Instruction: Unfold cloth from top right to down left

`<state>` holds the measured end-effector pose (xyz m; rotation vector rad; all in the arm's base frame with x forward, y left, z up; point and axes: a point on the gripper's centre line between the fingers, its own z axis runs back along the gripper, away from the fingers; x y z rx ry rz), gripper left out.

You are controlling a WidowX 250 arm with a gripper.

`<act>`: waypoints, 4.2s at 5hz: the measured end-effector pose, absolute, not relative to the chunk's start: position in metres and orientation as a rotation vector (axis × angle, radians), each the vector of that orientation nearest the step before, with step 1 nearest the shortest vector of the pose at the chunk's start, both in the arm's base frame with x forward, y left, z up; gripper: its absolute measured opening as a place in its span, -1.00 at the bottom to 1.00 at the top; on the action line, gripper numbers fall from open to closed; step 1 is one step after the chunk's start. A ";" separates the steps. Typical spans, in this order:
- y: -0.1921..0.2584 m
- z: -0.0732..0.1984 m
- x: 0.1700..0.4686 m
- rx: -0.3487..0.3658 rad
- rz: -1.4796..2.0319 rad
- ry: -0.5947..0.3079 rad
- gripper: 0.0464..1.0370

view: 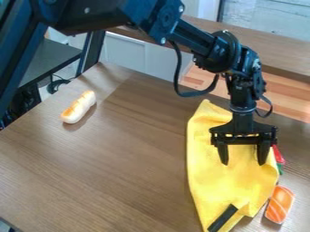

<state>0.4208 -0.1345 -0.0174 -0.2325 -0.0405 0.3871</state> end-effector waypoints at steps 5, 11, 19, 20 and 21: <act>-0.160 0.012 0.455 -0.294 0.423 -0.070 0.93; -0.167 -0.013 0.459 -0.153 0.418 -0.008 -0.90; -0.006 0.020 0.344 -0.393 0.468 0.029 -1.00; 0.009 0.020 0.334 -0.397 0.505 0.024 -1.00; 0.015 0.012 0.325 -0.386 0.533 0.034 -1.00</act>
